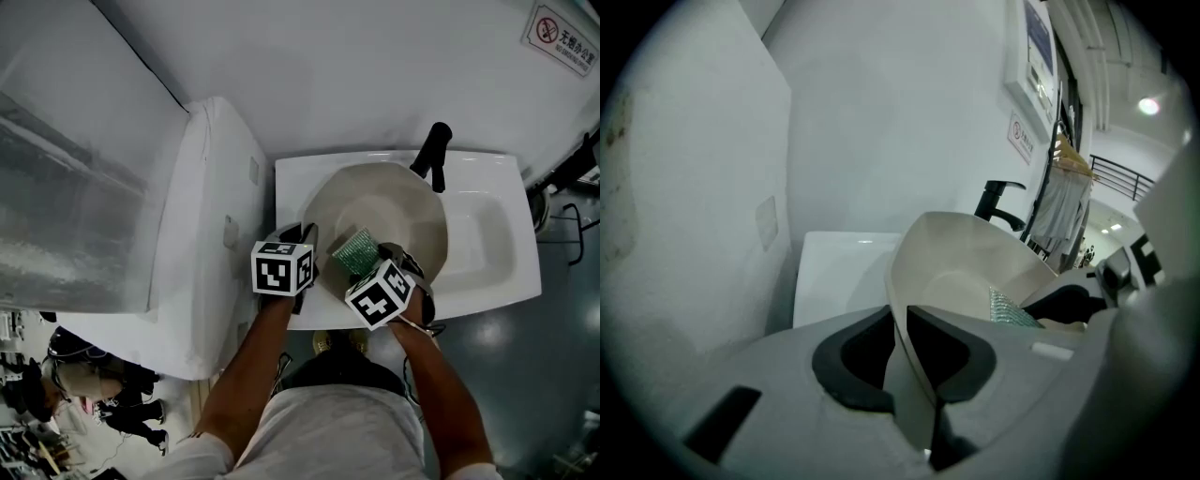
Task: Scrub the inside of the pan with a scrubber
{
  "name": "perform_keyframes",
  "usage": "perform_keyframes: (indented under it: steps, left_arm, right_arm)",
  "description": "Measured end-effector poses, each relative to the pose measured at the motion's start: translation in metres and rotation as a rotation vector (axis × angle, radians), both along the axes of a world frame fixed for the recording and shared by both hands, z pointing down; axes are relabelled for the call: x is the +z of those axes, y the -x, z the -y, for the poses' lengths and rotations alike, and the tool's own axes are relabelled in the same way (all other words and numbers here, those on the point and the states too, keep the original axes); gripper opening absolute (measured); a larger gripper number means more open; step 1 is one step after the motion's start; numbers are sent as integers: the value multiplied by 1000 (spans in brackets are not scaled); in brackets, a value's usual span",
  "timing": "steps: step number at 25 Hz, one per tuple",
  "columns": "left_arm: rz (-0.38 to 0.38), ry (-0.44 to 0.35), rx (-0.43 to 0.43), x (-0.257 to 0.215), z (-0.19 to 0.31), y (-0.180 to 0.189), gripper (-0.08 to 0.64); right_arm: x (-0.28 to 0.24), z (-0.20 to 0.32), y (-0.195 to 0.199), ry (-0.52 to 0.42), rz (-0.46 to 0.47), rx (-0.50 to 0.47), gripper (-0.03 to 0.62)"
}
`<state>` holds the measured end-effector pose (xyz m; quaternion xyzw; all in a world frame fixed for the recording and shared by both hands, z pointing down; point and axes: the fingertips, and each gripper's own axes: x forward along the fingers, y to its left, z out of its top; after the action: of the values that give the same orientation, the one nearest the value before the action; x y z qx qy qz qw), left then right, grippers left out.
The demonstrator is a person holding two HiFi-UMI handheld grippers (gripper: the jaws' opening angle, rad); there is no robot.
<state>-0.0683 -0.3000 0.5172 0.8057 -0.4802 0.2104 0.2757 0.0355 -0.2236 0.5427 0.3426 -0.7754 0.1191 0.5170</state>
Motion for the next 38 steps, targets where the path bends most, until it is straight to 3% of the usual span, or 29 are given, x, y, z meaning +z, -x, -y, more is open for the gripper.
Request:
perform_keyframes:
  steps: [11, 19, 30, 38]
  left_arm:
    - [12, -4, 0, 0, 0, 0, 51]
    - [24, -12, -4, 0, 0, 0, 51]
    - [38, -59, -22, -18, -2, 8, 111]
    - [18, -151, -41, -60, -7, 15, 126]
  right_arm:
    - [-3, 8, -47, -27, -107, 16, 353]
    - [-15, 17, -72, -66, -132, 56, 353]
    - [-44, 22, -71, -121, -27, 84, 353]
    - [-92, 27, -59, -219, 97, 91, 353]
